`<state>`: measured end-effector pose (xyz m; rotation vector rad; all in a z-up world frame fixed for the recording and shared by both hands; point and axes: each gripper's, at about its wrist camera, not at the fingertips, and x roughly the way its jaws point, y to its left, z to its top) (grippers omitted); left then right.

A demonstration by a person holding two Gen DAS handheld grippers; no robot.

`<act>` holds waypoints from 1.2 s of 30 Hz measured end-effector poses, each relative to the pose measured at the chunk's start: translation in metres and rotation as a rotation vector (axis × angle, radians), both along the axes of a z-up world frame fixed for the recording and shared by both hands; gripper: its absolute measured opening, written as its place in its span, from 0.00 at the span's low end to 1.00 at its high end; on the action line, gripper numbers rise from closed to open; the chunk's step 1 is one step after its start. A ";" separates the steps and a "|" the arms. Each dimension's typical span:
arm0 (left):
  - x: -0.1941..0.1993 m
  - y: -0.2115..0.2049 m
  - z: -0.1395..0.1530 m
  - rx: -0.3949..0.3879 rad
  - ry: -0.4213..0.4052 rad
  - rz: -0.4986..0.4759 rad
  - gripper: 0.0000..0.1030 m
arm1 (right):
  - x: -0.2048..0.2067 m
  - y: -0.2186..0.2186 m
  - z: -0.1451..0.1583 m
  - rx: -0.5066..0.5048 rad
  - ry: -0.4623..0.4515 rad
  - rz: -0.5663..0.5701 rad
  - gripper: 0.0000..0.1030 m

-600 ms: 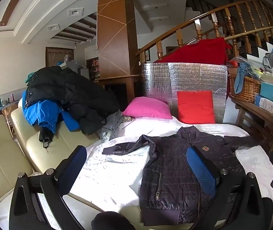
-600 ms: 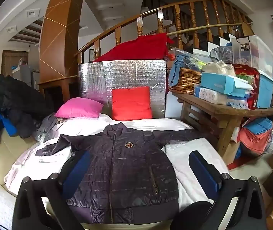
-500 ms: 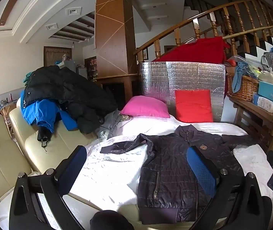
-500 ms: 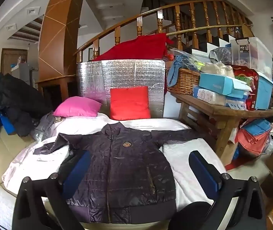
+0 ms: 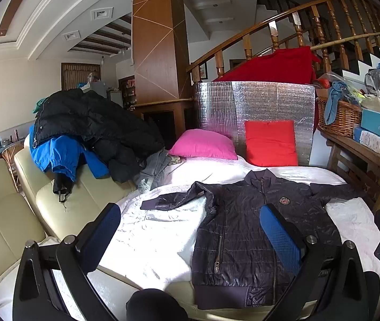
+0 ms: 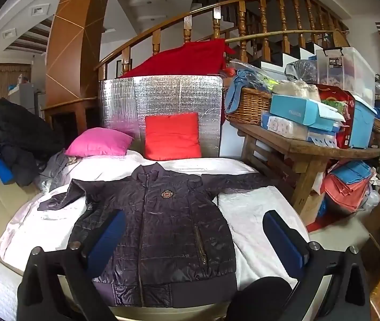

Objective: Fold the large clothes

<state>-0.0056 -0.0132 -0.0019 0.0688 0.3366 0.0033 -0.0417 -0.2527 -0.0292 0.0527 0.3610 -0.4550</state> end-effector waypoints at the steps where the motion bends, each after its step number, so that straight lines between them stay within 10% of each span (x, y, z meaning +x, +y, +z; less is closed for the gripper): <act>1: 0.001 0.001 0.000 -0.001 0.000 0.002 1.00 | 0.000 0.000 0.000 -0.002 0.000 0.000 1.00; 36: 0.001 0.016 -0.002 -0.010 -0.004 0.025 1.00 | 0.003 0.012 0.011 -0.036 0.001 0.023 1.00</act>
